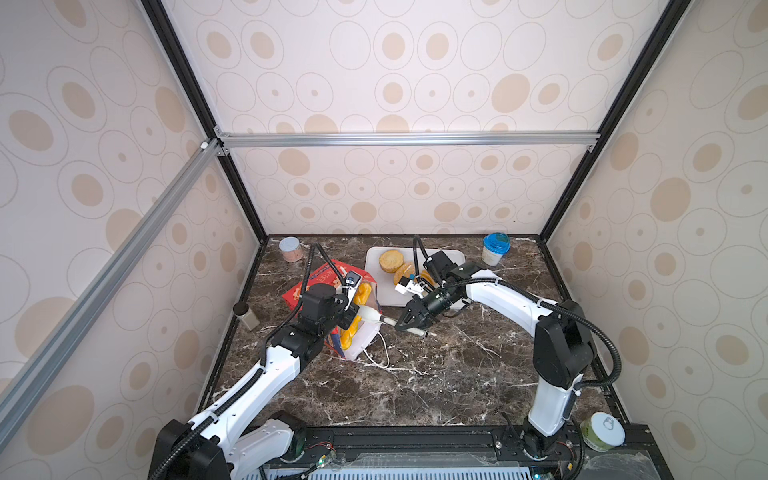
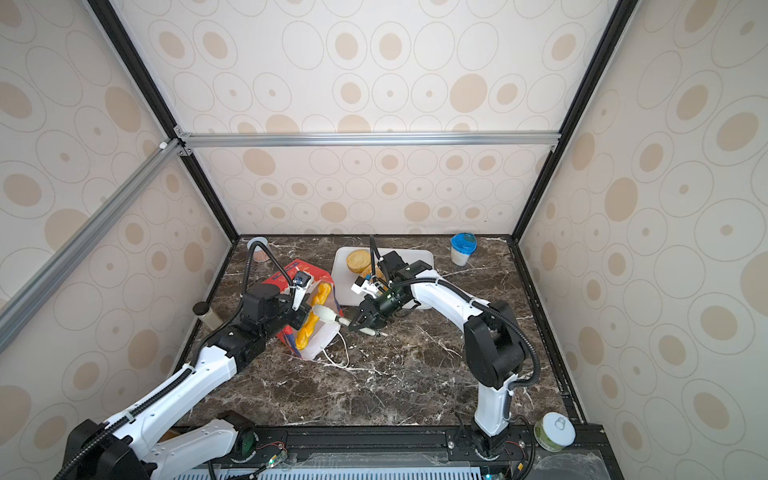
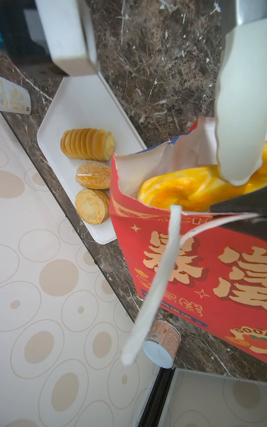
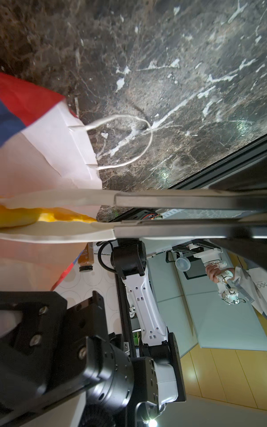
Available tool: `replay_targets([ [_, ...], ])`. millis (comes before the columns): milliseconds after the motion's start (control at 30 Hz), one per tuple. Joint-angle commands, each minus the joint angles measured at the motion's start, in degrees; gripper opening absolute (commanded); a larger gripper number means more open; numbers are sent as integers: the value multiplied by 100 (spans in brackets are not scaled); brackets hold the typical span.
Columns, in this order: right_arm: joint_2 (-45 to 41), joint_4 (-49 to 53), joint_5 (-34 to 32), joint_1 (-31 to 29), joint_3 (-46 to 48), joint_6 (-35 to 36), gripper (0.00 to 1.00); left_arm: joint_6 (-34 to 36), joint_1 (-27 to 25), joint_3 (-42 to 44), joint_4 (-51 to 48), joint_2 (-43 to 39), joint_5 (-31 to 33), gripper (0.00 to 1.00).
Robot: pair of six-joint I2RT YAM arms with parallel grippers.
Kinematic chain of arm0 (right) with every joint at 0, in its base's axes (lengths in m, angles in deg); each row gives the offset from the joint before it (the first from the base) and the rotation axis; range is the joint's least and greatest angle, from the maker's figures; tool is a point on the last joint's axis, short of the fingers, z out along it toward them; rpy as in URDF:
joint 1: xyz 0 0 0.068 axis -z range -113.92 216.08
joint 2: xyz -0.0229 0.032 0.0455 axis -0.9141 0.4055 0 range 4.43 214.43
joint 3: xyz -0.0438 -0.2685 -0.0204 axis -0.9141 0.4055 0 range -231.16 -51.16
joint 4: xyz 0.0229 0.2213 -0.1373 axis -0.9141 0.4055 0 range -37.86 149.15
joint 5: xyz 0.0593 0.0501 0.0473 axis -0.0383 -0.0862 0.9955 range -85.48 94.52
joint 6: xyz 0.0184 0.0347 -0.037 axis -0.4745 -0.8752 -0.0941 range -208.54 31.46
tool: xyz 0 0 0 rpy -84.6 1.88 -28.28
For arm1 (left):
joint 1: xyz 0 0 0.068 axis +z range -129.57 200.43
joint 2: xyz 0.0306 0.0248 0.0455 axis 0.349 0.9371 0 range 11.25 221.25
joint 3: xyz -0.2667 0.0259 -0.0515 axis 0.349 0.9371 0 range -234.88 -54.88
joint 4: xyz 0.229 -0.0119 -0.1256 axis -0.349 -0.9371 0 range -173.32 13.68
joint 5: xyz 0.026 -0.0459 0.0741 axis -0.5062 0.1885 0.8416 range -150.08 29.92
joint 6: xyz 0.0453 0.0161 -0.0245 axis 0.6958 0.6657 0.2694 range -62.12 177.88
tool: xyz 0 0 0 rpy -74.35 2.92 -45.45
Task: Take the fake bread out of the paper bag
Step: 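Pinch the yellow twisted bread with the tongs and pull it upward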
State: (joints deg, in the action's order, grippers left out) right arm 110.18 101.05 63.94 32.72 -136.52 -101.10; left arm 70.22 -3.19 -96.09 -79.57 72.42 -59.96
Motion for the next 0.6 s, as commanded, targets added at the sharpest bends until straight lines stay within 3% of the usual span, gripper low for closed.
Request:
replay_targets([
  [0,-152,529,188,65,-212,614,0,336,92,-356,123,104,-6,0],
  [333,-279,914,472,137,-229,1025,0,14,388,-589,394,454,230,0],
  [567,-1050,831,576,203,246,915,0,-502,629,-952,590,1029,517,0],
])
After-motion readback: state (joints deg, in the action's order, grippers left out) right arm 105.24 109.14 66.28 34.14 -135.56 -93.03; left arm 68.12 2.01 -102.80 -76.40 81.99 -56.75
